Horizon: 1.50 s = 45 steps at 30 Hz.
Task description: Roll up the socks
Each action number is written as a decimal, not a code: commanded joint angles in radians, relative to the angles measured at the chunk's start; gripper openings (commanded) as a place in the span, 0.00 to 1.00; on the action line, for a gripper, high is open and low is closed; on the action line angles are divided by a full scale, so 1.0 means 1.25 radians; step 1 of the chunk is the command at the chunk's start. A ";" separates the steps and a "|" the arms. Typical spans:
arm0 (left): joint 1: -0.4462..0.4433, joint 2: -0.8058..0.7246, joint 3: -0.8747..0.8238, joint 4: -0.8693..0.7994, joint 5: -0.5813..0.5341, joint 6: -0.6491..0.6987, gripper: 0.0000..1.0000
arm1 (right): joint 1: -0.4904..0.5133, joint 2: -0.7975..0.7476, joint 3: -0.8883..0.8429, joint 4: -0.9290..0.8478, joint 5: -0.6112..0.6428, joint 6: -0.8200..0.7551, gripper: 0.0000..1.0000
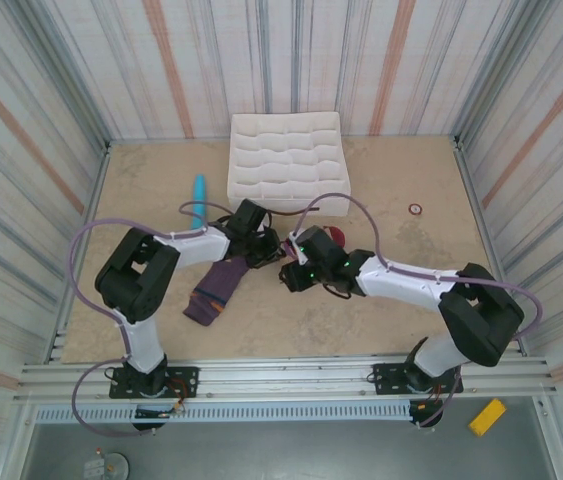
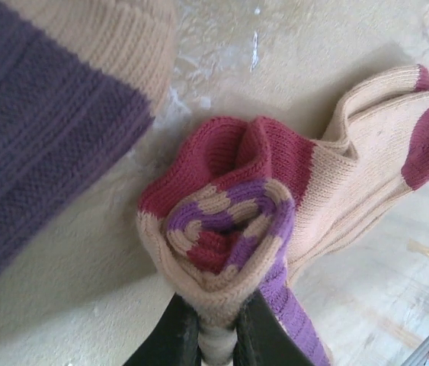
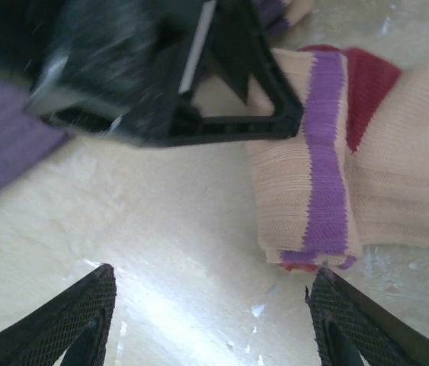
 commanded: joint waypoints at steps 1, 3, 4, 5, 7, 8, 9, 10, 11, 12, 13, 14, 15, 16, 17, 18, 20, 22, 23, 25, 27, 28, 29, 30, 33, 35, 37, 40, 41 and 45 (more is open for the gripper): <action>0.002 -0.024 -0.035 -0.078 0.027 0.022 0.00 | 0.071 0.018 0.011 -0.027 0.230 -0.135 0.70; 0.002 -0.034 -0.044 -0.092 0.030 0.028 0.00 | 0.120 0.044 0.017 -0.013 0.315 -0.176 0.69; 0.002 -0.039 -0.047 -0.097 0.030 0.031 0.00 | 0.137 0.056 0.020 -0.005 0.349 -0.194 0.69; 0.002 -0.043 -0.050 -0.105 0.027 0.034 0.00 | 0.154 0.073 0.021 0.008 0.382 -0.214 0.68; 0.002 -0.049 -0.056 -0.113 0.030 0.038 0.00 | 0.181 0.105 0.024 0.030 0.429 -0.247 0.66; 0.002 -0.049 -0.058 -0.117 0.034 0.040 0.00 | 0.189 0.123 0.026 0.040 0.444 -0.260 0.65; 0.002 -0.049 -0.059 -0.119 0.037 0.043 0.00 | 0.196 0.142 0.030 0.047 0.460 -0.269 0.64; 0.002 -0.049 -0.059 -0.121 0.043 0.045 0.00 | 0.201 0.158 0.032 0.055 0.474 -0.274 0.63; 0.002 -0.048 -0.060 -0.121 0.047 0.046 0.00 | 0.205 0.175 0.035 0.062 0.491 -0.281 0.62; 0.002 -0.047 -0.063 -0.121 0.050 0.047 0.00 | 0.209 0.186 0.036 0.070 0.502 -0.286 0.61; 0.002 -0.046 -0.066 -0.121 0.052 0.047 0.00 | 0.214 0.197 0.035 0.082 0.513 -0.292 0.59; 0.002 -0.048 -0.069 -0.121 0.051 0.048 0.00 | 0.216 0.206 0.033 0.092 0.521 -0.297 0.57; 0.002 -0.049 -0.073 -0.121 0.050 0.047 0.00 | 0.218 0.210 0.031 0.101 0.525 -0.300 0.54; 0.002 -0.051 -0.076 -0.121 0.049 0.046 0.00 | 0.217 0.215 0.027 0.109 0.524 -0.303 0.52; 0.002 -0.053 -0.080 -0.121 0.049 0.047 0.00 | 0.215 0.218 0.026 0.114 0.523 -0.303 0.50; 0.002 -0.053 -0.083 -0.120 0.048 0.045 0.00 | 0.215 0.221 0.026 0.117 0.519 -0.302 0.48; 0.000 -0.057 -0.089 -0.114 0.050 0.043 0.00 | 0.205 0.221 0.019 0.123 0.494 -0.291 0.43; 0.001 -0.057 -0.092 -0.114 0.050 0.043 0.00 | 0.194 0.218 0.013 0.131 0.476 -0.279 0.33; 0.000 -0.057 -0.092 -0.112 0.050 0.045 0.00 | 0.184 0.218 0.011 0.131 0.462 -0.271 0.25; 0.000 -0.059 -0.095 -0.107 0.053 0.047 0.00 | 0.166 0.219 0.003 0.137 0.433 -0.258 0.13; 0.000 -0.062 -0.098 -0.102 0.055 0.049 0.09 | 0.151 0.220 -0.009 0.149 0.406 -0.248 0.04; 0.001 -0.063 -0.100 -0.098 0.057 0.049 0.14 | 0.143 0.222 -0.015 0.151 0.396 -0.244 0.01; 0.000 -0.066 -0.100 -0.098 0.056 0.049 0.20 | 0.138 0.224 -0.019 0.151 0.387 -0.234 0.00; 0.001 -0.069 -0.102 -0.100 0.056 0.050 0.27 | 0.131 0.224 -0.023 0.153 0.378 -0.224 0.00; 0.001 -0.078 -0.107 -0.101 0.054 0.050 0.44 | 0.101 0.215 -0.054 0.171 0.319 -0.190 0.00; 0.000 -0.082 -0.109 -0.108 0.052 0.051 0.53 | 0.080 0.210 -0.076 0.188 0.279 -0.169 0.00; 0.002 -0.087 -0.112 -0.113 0.049 0.051 0.58 | 0.060 0.208 -0.089 0.191 0.254 -0.146 0.00; 0.004 -0.094 -0.119 -0.107 0.045 0.049 0.60 | 0.049 0.212 -0.109 0.206 0.241 -0.135 0.00; 0.005 -0.094 -0.120 -0.108 0.044 0.048 0.60 | 0.047 0.214 -0.111 0.206 0.236 -0.131 0.00; 0.009 -0.105 -0.138 -0.069 0.048 0.031 0.60 | 0.034 0.228 -0.120 0.212 0.214 -0.117 0.00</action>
